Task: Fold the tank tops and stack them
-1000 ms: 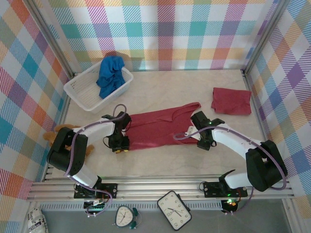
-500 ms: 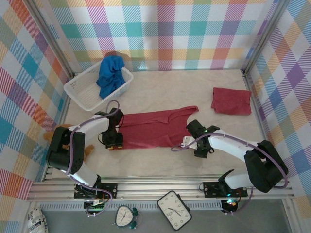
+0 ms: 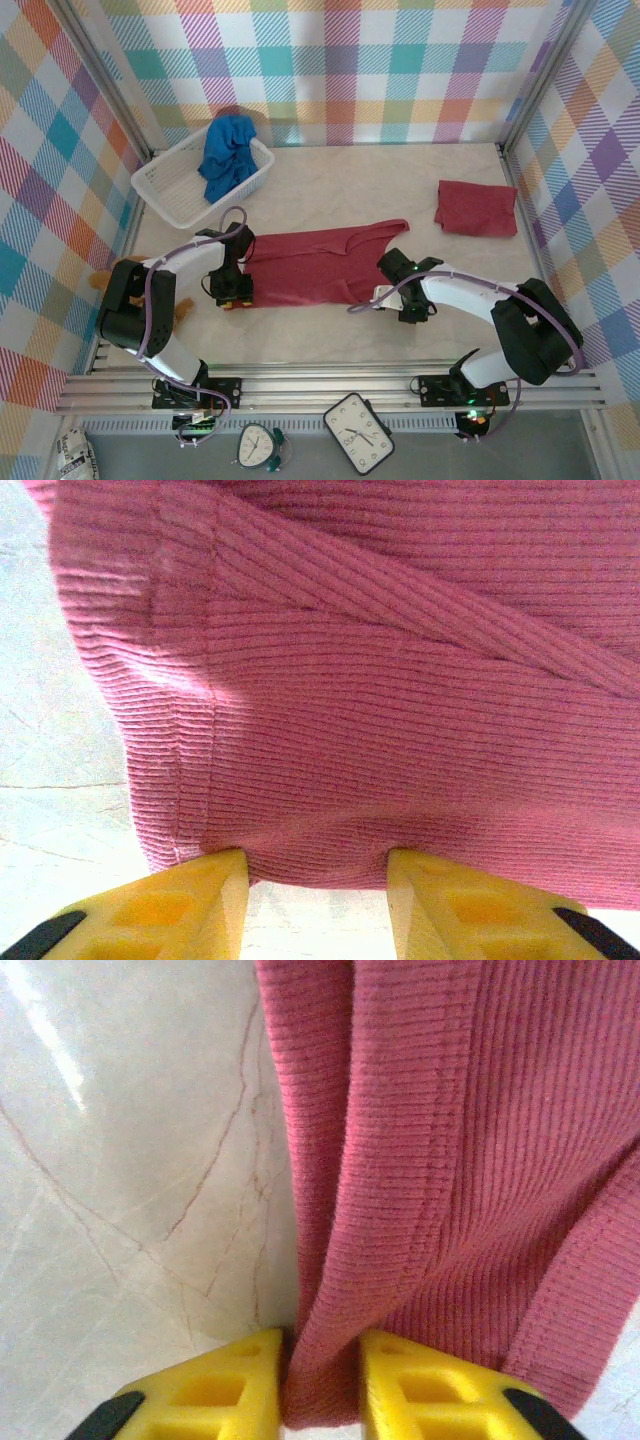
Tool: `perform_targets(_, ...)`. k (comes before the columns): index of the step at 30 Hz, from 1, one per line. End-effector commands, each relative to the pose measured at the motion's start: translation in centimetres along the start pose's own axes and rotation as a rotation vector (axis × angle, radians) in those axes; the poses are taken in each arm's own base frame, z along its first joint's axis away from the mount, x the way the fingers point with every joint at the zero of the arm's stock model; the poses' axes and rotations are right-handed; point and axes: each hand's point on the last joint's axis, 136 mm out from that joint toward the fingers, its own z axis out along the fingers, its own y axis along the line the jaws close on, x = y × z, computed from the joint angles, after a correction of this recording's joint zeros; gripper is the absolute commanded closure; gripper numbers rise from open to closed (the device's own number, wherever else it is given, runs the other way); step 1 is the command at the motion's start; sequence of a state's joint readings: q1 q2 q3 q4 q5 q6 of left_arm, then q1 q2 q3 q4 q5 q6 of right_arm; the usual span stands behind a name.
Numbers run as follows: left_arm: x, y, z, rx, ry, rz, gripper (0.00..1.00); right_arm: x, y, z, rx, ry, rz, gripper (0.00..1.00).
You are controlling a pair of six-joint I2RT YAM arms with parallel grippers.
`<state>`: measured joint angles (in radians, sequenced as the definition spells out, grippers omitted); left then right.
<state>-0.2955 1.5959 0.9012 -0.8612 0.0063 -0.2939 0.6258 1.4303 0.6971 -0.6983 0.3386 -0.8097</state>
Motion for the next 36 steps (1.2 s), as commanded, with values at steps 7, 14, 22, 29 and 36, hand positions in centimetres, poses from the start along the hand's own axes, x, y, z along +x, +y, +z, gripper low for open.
perform_targets(7,-0.1,0.5,-0.6,-0.009,0.007,0.006,0.59,-0.1,-2.4,-1.5,0.021,-0.028,0.097,0.88)
perform_targets(14,-0.3,0.5,-0.6,-0.007,0.014,0.012,0.59,-1.0,-2.8,-2.2,-0.067,-0.061,0.139,0.86)
perform_targets(22,-0.4,0.6,-0.7,-0.009,0.011,0.009,0.59,-1.5,-3.8,-2.5,-0.158,-0.071,0.19,0.86)
perform_targets(29,-0.5,0.9,-0.6,-0.01,0.01,-0.006,0.59,-1.2,-5.1,-2.4,-0.244,-0.054,0.275,0.83)
perform_targets(36,-0.3,0.8,-0.4,-0.004,0.017,-0.008,0.59,-1.3,-6.2,-1.6,-0.294,-0.031,0.322,0.79)
